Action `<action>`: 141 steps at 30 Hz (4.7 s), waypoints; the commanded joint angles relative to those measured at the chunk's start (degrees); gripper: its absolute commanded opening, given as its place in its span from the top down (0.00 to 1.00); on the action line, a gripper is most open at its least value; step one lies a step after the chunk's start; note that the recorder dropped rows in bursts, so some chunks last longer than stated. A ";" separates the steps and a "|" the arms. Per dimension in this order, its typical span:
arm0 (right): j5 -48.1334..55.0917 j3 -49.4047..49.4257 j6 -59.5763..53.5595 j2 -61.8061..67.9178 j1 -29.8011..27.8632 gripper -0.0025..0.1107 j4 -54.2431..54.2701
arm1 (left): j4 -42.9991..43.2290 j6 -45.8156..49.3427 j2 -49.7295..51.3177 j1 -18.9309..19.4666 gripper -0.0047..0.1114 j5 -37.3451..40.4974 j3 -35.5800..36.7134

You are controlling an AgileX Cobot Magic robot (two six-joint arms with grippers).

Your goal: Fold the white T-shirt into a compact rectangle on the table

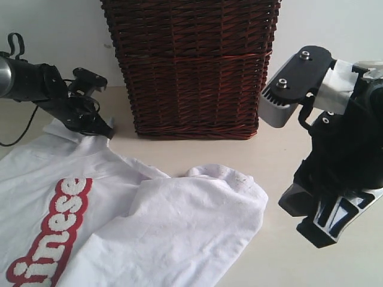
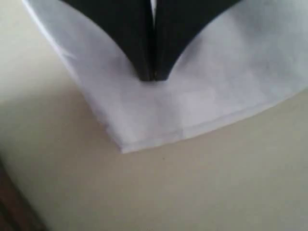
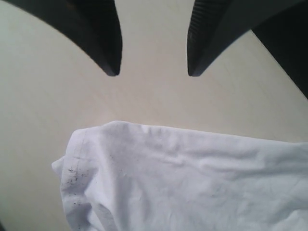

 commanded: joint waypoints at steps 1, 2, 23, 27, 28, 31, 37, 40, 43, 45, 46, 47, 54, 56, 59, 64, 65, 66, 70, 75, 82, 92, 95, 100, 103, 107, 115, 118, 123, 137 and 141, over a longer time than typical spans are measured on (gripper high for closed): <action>0.12 -0.12 0.52 -0.28 -0.31 0.60 0.07 | -0.16 12.61 1.48 -2.64 0.96 3.63 0.13; 0.12 -0.12 0.52 -0.28 -0.31 0.60 0.07 | -0.29 14.57 1.48 -3.12 0.96 4.50 0.13; 0.74 -0.12 0.52 -0.28 -0.31 0.60 0.07 | -6.82 27.14 1.14 -4.62 0.76 9.41 0.13; 0.74 -0.12 0.52 -0.28 -0.31 0.60 0.07 | -6.82 20.74 -0.50 -2.88 0.68 5.75 0.13; 0.74 -0.12 0.52 -0.28 -0.31 0.60 0.07 | -6.82 19.84 -1.01 -2.33 0.65 5.50 0.13; 0.74 -0.12 0.52 -0.28 -0.31 0.60 0.07 | -6.82 16.93 -2.78 -0.70 0.60 5.67 0.13; 0.74 -0.12 0.52 -0.28 -0.31 0.60 0.07 | -7.48 12.11 -5.77 3.37 0.60 8.60 0.13; 0.74 -0.12 0.52 -0.28 -0.31 0.60 0.07 | -11.87 10.95 -7.49 5.57 0.60 10.01 0.13; 0.85 -0.12 0.52 -0.28 -0.31 0.60 0.07 | -13.67 12.38 -7.48 6.36 0.60 17.24 0.13; 0.85 -0.12 0.52 -0.28 -0.31 0.60 0.07 | -11.10 12.79 -6.17 6.25 0.63 21.02 0.27; 0.85 -0.12 0.52 -0.28 -0.31 0.60 0.07 | -8.93 10.95 -5.34 6.05 0.67 21.46 0.40; 0.85 -0.12 0.52 -0.28 -0.31 0.60 0.07 | -7.40 8.79 -4.65 5.95 0.71 21.35 0.52; 0.85 -0.12 0.52 -0.28 -0.31 0.60 0.07 | 1.15 -5.08 -1.67 6.15 0.96 15.79 0.91; 0.74 -0.12 0.52 -0.28 -0.31 0.60 0.07 | 7.24 -9.36 -0.92 6.15 0.96 13.20 0.91; 0.74 -0.12 0.52 -0.28 -0.31 0.60 0.07 | 11.52 -13.31 -0.27 6.71 0.96 9.24 0.77; 0.66 -0.12 0.52 -0.28 -0.31 0.60 -0.04 | 11.70 -18.89 0.15 9.27 0.96 4.24 -0.78; 0.66 -0.12 0.52 -0.28 -0.31 0.60 -0.04 | 11.70 -19.36 0.38 9.96 0.96 4.93 -1.60; 0.66 -0.12 0.52 -0.28 -0.31 0.60 -0.04 | 11.70 -20.17 0.59 10.71 0.96 5.25 -2.09; 0.36 -0.12 0.52 -0.28 -0.31 0.60 -0.04 | 11.00 -20.43 0.84 12.57 0.96 5.71 -2.70; -4.20 0.66 2.41 0.83 -0.31 0.60 -0.04 | 3.76 -16.83 -1.47 12.10 0.81 5.60 -2.70; -9.85 0.80 11.48 10.02 -0.31 0.60 -4.92 | -5.03 -8.44 -9.97 9.58 0.61 13.14 -2.57; -39.74 0.27 26.29 33.34 -7.39 0.60 -13.06 | -12.89 -3.40 -26.35 9.36 0.63 16.87 10.47; -41.97 -4.14 26.98 40.33 -9.92 0.60 -10.40 | -13.12 -1.33 -30.86 9.36 0.63 16.46 14.66; -36.06 -8.61 12.60 46.38 -9.90 0.90 0.97 | -19.85 2.58 -32.49 9.36 0.63 15.80 15.56; -30.04 -8.61 8.20 45.04 -9.90 0.98 2.52 | -19.85 2.58 -31.59 9.36 0.63 15.60 15.77; -16.55 -8.21 -6.15 39.13 -9.90 0.98 16.43 | -19.85 2.71 -30.35 9.36 0.63 14.73 16.00; -8.18 -2.03 -7.46 32.11 -9.53 0.98 16.58 | -21.55 3.14 -30.14 9.36 0.63 15.02 16.00; -4.36 -0.13 -7.34 31.48 -9.53 0.98 16.58 | -22.78 3.95 -30.14 9.36 0.63 15.41 16.00; 0.78 1.82 -10.68 30.25 -9.24 0.98 19.84 | -23.53 3.95 -30.14 9.36 0.63 15.54 16.00; 11.98 1.82 -20.72 25.28 -0.21 0.98 21.12 | -34.19 24.03 -27.09 6.22 0.62 30.27 16.00; 12.35 1.82 -23.32 25.28 0.38 0.98 24.00 | -32.90 29.50 -25.53 1.34 0.62 34.52 16.13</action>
